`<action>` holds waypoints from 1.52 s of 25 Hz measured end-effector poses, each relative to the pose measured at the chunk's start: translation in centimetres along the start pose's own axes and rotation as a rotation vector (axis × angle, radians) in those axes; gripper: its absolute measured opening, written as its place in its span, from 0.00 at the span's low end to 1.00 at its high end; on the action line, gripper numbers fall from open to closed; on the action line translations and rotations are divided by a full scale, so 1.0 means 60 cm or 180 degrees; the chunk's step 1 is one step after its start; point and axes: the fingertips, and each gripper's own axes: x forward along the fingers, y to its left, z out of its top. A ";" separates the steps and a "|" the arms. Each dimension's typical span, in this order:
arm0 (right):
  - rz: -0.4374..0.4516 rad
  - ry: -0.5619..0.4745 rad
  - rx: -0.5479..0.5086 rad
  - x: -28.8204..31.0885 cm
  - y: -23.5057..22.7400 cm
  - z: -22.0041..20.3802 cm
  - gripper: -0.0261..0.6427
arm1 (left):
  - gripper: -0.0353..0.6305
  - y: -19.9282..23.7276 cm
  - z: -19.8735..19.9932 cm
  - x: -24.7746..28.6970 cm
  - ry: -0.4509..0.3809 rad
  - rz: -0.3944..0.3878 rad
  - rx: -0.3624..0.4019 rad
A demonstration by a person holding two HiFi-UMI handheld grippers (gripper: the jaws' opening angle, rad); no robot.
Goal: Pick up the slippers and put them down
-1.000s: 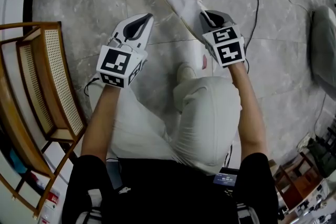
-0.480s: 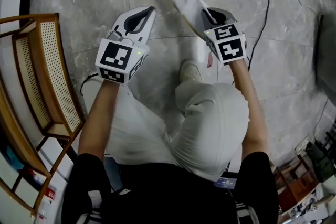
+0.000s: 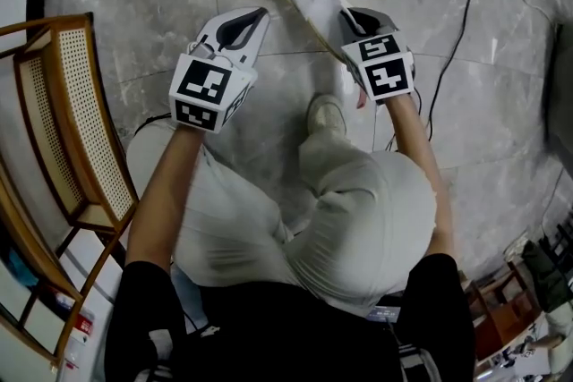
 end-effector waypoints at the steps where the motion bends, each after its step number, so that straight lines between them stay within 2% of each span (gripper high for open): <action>1: -0.0001 0.0012 0.0016 0.004 0.001 -0.006 0.06 | 0.06 0.001 -0.007 0.004 0.0034 -0.0006 -0.0003; 19: 0.0055 0.0285 0.0120 0.080 0.017 -0.095 0.06 | 0.06 0.013 -0.119 0.041 0.0582 -0.0059 0.0018; 38: 0.0023 0.0447 0.0280 0.125 0.021 -0.134 0.07 | 0.06 0.029 -0.154 0.057 0.0718 -0.0004 0.0110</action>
